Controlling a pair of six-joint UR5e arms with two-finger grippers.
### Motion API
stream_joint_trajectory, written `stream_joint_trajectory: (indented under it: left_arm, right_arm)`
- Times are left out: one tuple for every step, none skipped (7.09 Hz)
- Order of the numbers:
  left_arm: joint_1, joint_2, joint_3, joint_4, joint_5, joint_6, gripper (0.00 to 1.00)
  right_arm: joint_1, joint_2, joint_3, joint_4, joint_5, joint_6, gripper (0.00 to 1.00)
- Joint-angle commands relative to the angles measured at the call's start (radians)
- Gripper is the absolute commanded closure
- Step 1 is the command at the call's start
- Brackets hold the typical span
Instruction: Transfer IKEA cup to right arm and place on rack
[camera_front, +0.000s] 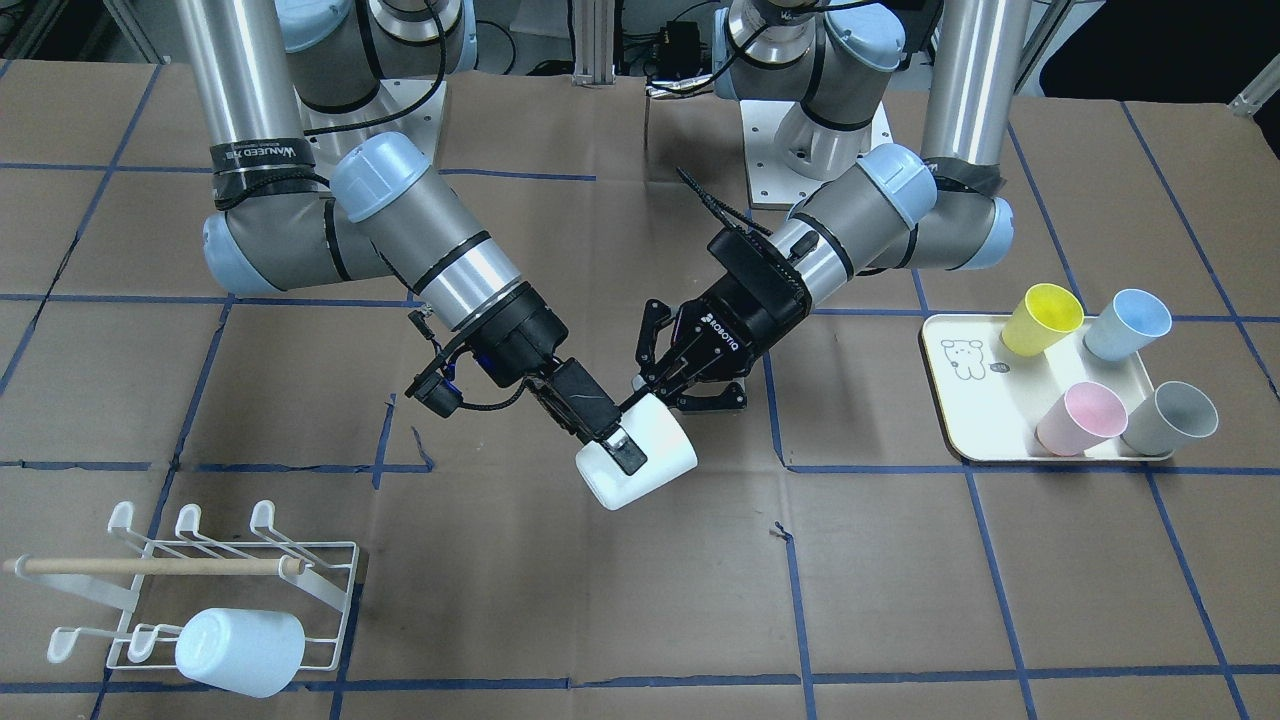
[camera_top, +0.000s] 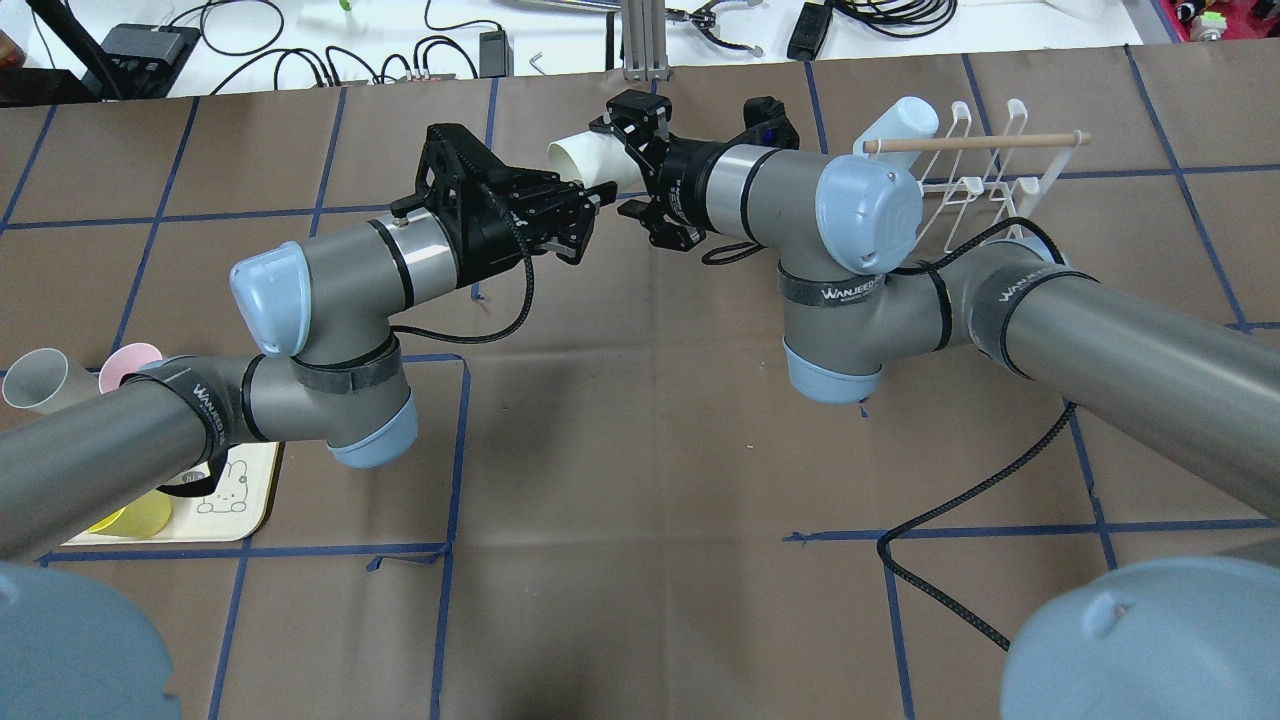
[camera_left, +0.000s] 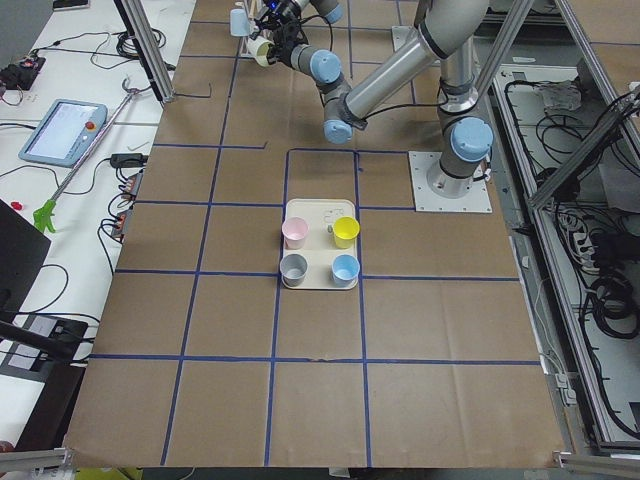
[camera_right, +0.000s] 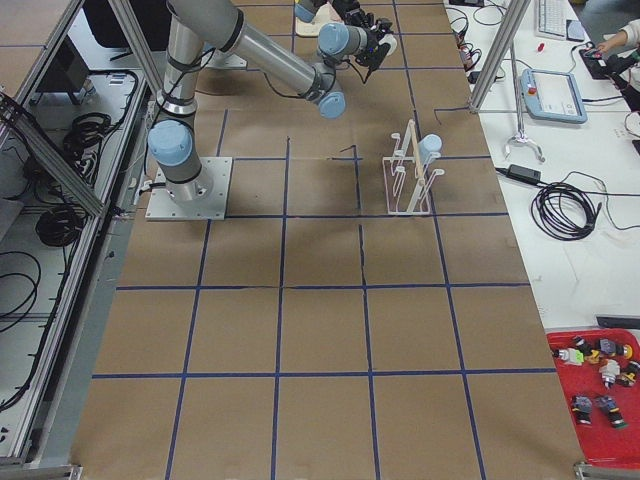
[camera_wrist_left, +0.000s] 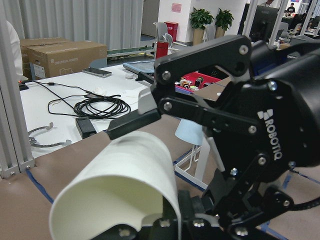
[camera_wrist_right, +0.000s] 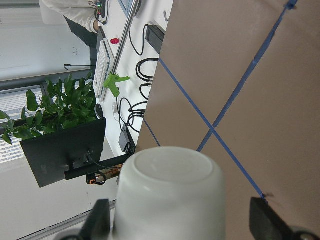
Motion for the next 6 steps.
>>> stream_joint_trajectory:
  left_arm:
    - [-0.001,0.001,0.0,0.003,0.001,0.0,0.94]
    - [-0.001,0.001,0.0,0.003,0.001,0.0,0.94]
    - [-0.001,0.001,0.0,0.003,0.001,0.0,0.94]
    - [-0.001,0.001,0.0,0.003,0.001,0.0,0.93]
    - [-0.001,0.001,0.0,0.003,0.003,0.001,0.88]
    - [-0.001,0.001,0.001,0.003,0.006,-0.002,0.67]
  right_arm:
    - [0.002,0.002,0.0,0.0,0.001,-0.001,0.11]
    - [0.002,0.002,-0.001,0.0,0.003,-0.003,0.3]
    - [0.002,0.002,-0.001,0.0,0.004,-0.003,0.42]
    - [0.002,0.001,-0.001,0.0,0.004,-0.003,0.43]
    - [0.002,0.001,-0.001,-0.001,0.004,-0.003,0.44]
    - [0.002,0.001,0.0,-0.003,0.004,-0.003,0.45]
